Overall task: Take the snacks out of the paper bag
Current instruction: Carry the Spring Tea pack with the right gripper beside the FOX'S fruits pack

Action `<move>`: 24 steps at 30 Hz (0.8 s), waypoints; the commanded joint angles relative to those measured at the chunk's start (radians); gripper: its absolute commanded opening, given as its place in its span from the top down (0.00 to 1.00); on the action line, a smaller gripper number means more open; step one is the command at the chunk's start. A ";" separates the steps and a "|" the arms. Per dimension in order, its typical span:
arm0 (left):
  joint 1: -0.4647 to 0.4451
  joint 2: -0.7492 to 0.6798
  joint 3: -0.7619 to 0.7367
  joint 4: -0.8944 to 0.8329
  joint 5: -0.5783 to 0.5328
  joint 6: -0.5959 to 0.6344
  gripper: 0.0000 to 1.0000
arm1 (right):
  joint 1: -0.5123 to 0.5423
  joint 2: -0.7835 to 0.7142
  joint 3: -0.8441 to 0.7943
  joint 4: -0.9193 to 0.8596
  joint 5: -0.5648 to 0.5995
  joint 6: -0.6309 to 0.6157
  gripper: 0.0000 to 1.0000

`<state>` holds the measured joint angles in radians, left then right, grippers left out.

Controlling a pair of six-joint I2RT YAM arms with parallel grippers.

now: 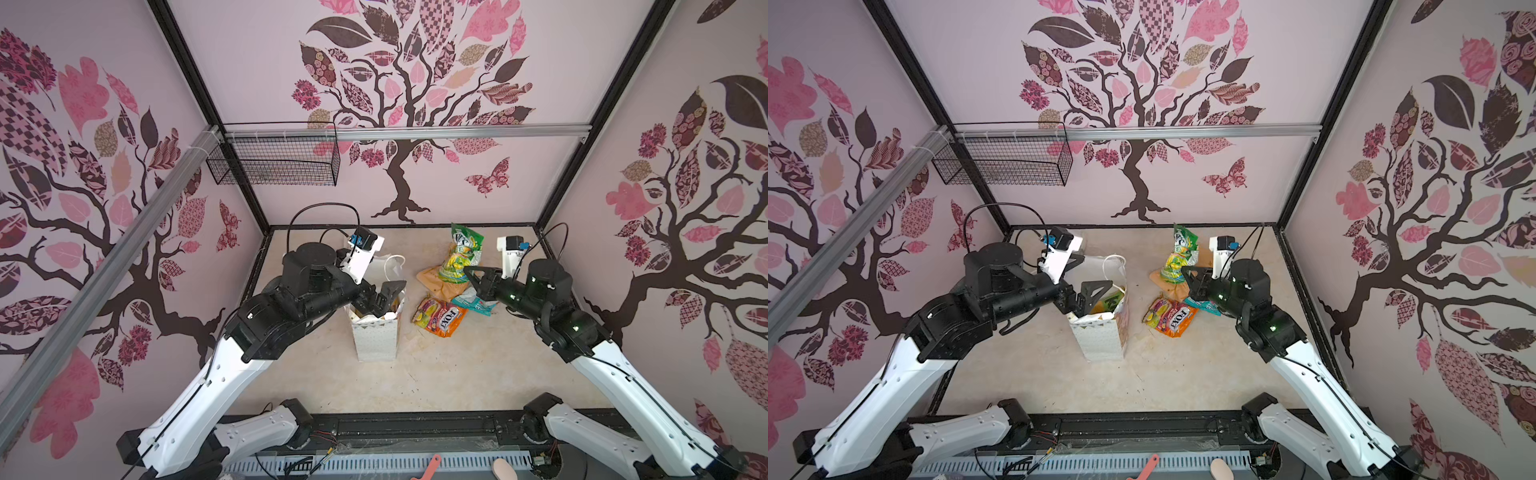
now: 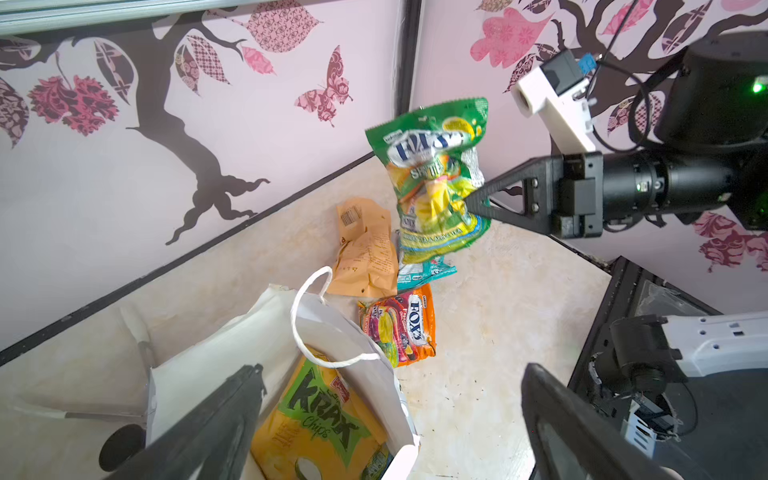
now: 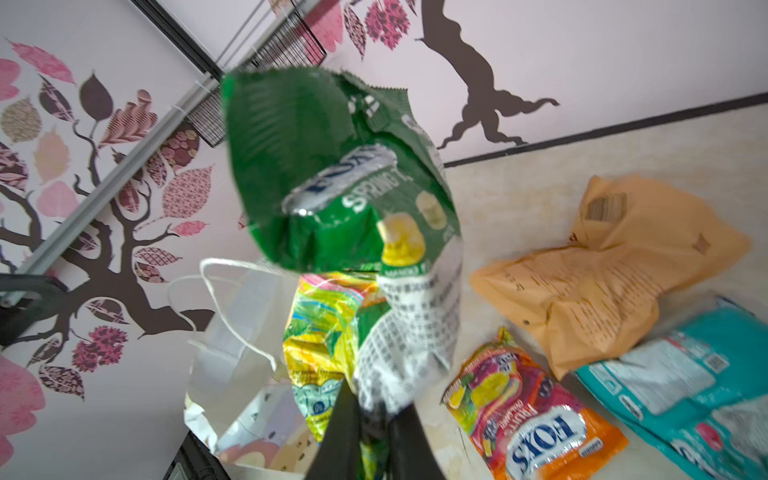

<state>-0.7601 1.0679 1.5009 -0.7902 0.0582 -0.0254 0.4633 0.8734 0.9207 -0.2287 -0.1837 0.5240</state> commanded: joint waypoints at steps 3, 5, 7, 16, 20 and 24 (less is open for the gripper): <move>-0.003 -0.014 -0.032 -0.011 -0.078 0.016 0.01 | -0.002 -0.143 -0.175 0.007 0.126 0.078 1.00; -0.003 -0.020 -0.038 -0.014 -0.103 0.016 0.01 | -0.002 -0.199 -0.260 -0.001 0.175 0.096 1.00; -0.002 -0.021 -0.045 -0.014 -0.113 0.013 0.01 | -0.002 -0.243 -0.321 -0.015 0.209 0.115 1.00; -0.002 -0.003 -0.061 0.002 -0.115 -0.005 0.01 | -0.003 -0.249 -0.531 0.107 0.167 0.132 1.00; -0.002 0.011 -0.058 0.000 -0.126 -0.015 0.01 | -0.005 -0.188 -0.572 0.184 0.130 0.148 1.00; -0.002 0.035 -0.044 -0.013 -0.170 -0.040 0.02 | -0.006 -0.129 -0.605 0.228 0.137 0.157 1.00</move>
<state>-0.7601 1.0885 1.4601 -0.7990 -0.0757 -0.0402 0.4622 0.7273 0.3176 -0.1181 -0.0391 0.6666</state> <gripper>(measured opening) 0.985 0.107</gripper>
